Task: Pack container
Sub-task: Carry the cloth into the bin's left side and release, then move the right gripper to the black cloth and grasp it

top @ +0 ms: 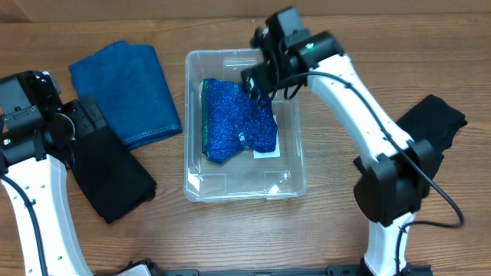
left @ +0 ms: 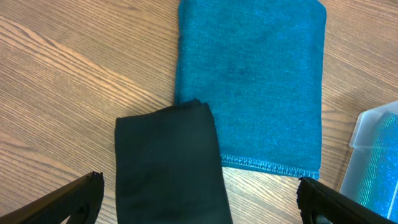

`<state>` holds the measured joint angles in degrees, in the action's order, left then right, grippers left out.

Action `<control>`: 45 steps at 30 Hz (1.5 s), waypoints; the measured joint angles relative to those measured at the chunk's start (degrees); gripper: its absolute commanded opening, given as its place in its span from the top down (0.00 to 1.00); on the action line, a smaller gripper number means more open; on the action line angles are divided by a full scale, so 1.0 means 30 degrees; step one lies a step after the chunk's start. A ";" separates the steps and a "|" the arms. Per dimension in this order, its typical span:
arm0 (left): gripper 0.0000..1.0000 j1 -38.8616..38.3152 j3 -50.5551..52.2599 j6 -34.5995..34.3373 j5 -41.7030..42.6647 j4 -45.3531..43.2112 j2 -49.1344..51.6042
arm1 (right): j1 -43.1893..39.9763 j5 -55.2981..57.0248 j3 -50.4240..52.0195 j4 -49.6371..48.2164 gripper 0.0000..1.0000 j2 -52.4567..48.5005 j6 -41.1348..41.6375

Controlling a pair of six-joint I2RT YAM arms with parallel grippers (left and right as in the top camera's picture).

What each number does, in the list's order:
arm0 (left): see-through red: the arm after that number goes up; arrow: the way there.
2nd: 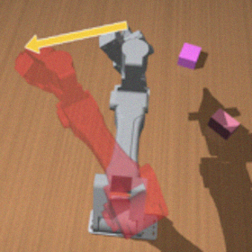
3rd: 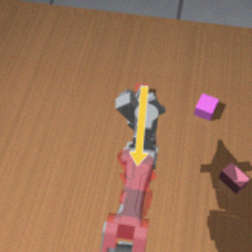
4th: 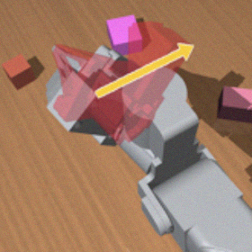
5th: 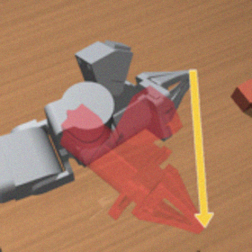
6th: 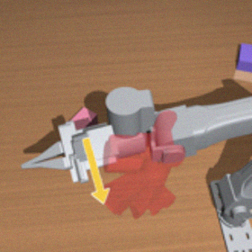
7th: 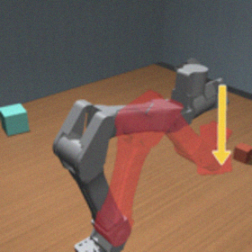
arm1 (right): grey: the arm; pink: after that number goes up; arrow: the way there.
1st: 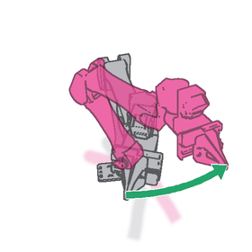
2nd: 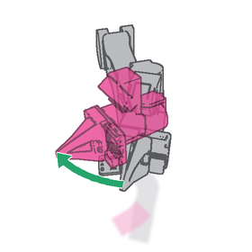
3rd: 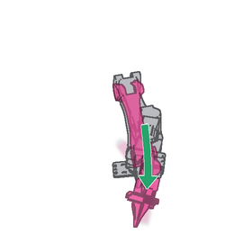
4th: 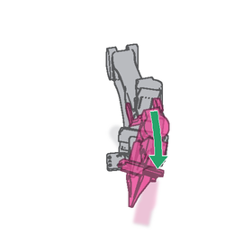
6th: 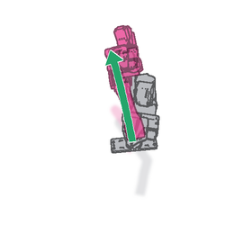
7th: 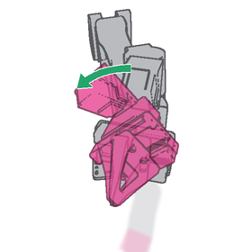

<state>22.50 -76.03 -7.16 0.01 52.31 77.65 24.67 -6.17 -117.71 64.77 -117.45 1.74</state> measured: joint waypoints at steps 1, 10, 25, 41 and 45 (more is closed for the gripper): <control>0.00 0.0000 0.0000 0.0000 0.0000 0.0000 0.0000 | -0.0175 0.1027 -0.0503 0.0262 0.00 0.0590 0.0823; 0.00 0.0000 -0.0022 0.0000 0.0000 -0.0160 0.0000 | -0.7439 0.5741 -0.1494 0.5996 0.00 0.6994 0.7533; 0.00 0.0000 -0.0066 0.0000 0.0000 -0.0721 0.0007 | -1.8098 0.3373 0.8896 0.5442 0.00 1.4469 0.7664; 0.00 0.0000 -0.0066 0.0000 0.0000 -0.0692 0.0007 | -2.2469 -0.4889 2.2447 -0.6965 0.00 0.9537 0.1821; 0.00 0.0000 -0.0066 0.0000 0.0000 -0.0692 0.0007 | -2.2476 -0.5676 2.2469 -0.8393 0.00 0.7278 0.1311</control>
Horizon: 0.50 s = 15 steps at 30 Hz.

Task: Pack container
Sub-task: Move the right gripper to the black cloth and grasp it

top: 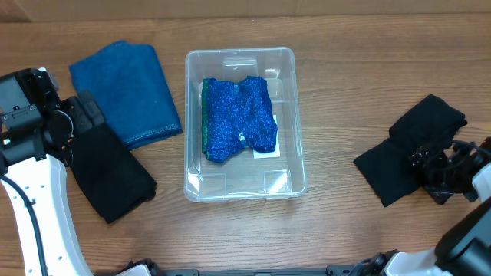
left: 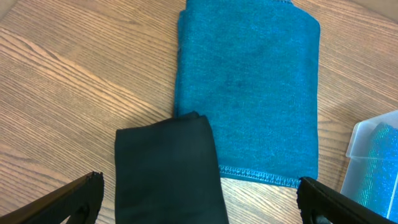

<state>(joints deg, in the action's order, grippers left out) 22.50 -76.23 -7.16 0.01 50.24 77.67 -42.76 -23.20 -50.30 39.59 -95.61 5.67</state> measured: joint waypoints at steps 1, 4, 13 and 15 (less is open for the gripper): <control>0.00 0.0000 -0.0007 0.0000 0.0007 0.0044 0.0000 | -0.0022 -0.0211 -0.0168 -0.0058 0.00 -0.0160 -0.0007; 0.00 0.0000 -0.0007 0.0000 0.0007 0.0153 0.0000 | -0.0058 -0.1188 -0.0474 -0.0488 0.09 -0.0714 -0.0124; 0.00 0.0000 -0.0007 0.0000 0.0000 0.0131 0.0000 | 0.1064 -0.3140 -0.0270 -0.0568 0.84 -0.1953 -0.0357; 0.00 0.0000 -0.0007 0.0000 0.0000 0.0138 0.0000 | 0.1158 -0.3723 -0.0204 -0.0401 0.91 -0.2025 -0.0393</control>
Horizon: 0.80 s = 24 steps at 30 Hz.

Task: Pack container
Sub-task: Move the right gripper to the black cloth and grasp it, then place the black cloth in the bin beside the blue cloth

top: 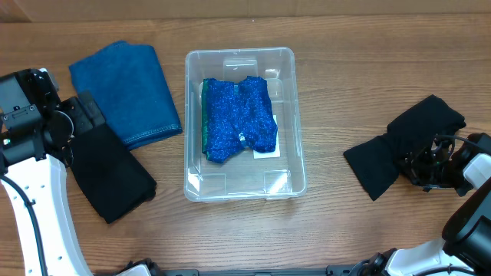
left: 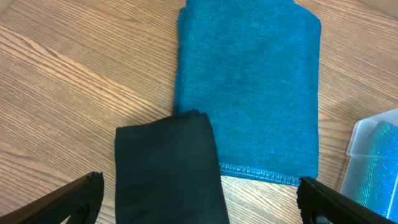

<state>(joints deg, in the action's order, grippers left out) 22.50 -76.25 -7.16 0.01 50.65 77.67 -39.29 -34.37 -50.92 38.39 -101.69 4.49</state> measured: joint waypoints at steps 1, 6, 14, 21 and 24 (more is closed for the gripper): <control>0.00 0.0000 0.0000 0.0000 0.0000 0.0000 0.0000 | -0.0007 -0.0284 0.0007 0.0095 0.95 0.0000 -0.0022; 0.00 0.0000 0.0000 -0.0007 0.0000 0.0007 0.0000 | 0.0109 -0.1610 0.0066 0.1253 0.96 0.0372 -0.0022; 0.00 0.0000 0.0000 -0.0007 0.0000 0.0058 0.0000 | 0.3541 -0.2186 -0.1953 0.3198 0.96 0.7067 0.0007; 0.00 0.0000 0.0000 0.0000 0.0007 0.0182 0.0000 | 1.1271 -0.1974 -0.8327 0.4277 0.96 0.9158 0.0058; 0.00 0.0000 0.0000 -0.0007 -0.0007 0.0335 0.0000 | 1.4957 -0.0226 -1.0142 0.4386 0.96 0.8786 0.0073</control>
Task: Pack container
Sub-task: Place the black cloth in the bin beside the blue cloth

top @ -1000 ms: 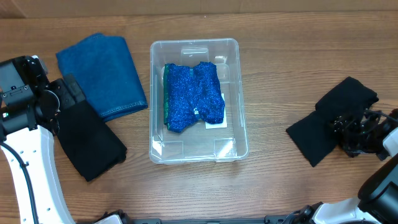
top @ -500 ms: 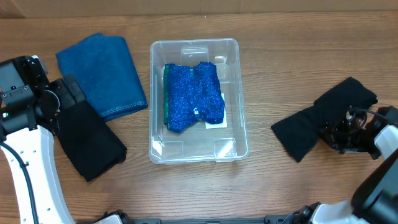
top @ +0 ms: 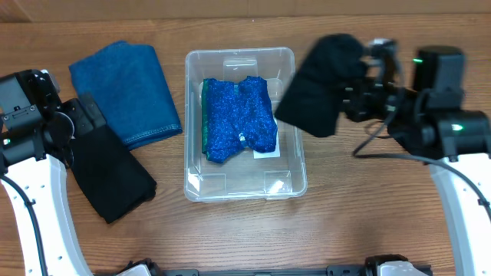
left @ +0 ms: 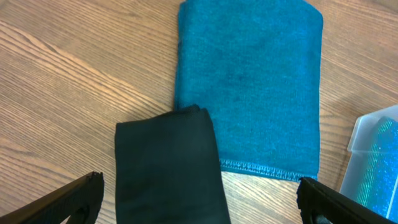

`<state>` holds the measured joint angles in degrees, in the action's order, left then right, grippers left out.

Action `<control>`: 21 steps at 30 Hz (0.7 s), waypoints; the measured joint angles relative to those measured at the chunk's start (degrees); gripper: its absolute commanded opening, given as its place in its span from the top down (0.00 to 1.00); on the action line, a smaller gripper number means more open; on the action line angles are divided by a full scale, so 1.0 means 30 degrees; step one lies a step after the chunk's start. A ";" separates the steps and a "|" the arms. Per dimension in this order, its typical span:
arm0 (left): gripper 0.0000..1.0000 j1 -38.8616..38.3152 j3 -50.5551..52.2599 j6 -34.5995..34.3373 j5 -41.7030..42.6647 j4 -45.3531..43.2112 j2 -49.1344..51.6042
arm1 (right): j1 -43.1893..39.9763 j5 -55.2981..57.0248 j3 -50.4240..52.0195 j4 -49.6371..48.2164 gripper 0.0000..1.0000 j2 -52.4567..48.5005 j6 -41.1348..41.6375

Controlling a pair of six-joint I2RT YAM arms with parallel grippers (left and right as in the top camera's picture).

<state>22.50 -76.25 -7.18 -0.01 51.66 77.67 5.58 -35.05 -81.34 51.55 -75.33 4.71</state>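
Observation:
A clear plastic container (top: 285, 77) stands mid-table with a sparkly blue cloth (top: 238, 119) lying in it. My right gripper (top: 354, 90) is shut on a black cloth (top: 318, 77), held in the air over the container's far right rim. A second black cloth (left: 168, 162) lies flat at the left, beside a folded teal towel (left: 249, 81). My left gripper (left: 199, 202) hovers open above that black cloth, its fingers (left: 74, 196) wide apart on either side. In the overhead view the left gripper (top: 80, 115) sits at the cloth's far end.
The teal towel (top: 126, 92) lies left of the container, its near edge touching the left black cloth (top: 111, 172). A corner of the container (left: 373, 155) shows at the right of the left wrist view. Bare wood lies right of the container.
The right gripper was at the table's far right on the black cloth lying there. Now it holds that cloth raised at the container's far right rim. The left arm has not moved.
The right gripper was first over the container at the sparkly blue cloth. Then it was at the far right of the table by the black cloth, then on it with the cloth shifted. Now the cloth hangs from it beside the container.

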 measured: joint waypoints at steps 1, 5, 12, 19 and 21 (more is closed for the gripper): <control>0.00 0.0000 0.0000 0.0007 0.0015 0.0073 0.0000 | 0.0663 0.0386 -0.0313 0.0007 0.96 -0.0175 -0.0022; 0.00 0.0000 0.0000 0.0007 0.0007 0.0233 0.0000 | 0.3206 0.2098 -0.1617 0.0335 0.96 -0.1960 -0.0605; 0.00 0.0000 0.0000 0.0007 0.0007 0.0240 0.0000 | 0.5581 0.3708 -0.1960 0.0401 0.96 -0.7242 -0.2747; 0.00 0.0000 0.0000 0.0007 0.0029 0.0248 0.0000 | 0.5770 0.4517 -0.1960 -0.1158 0.94 -1.0149 -0.3235; 0.00 0.0000 0.0000 0.0000 0.0153 0.0248 0.0000 | 0.5778 0.4852 -0.1960 -0.1545 0.00 -1.0200 -0.3300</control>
<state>22.50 -76.25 -7.18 0.45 52.40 77.67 22.92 -20.49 -87.22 46.92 -105.93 -5.19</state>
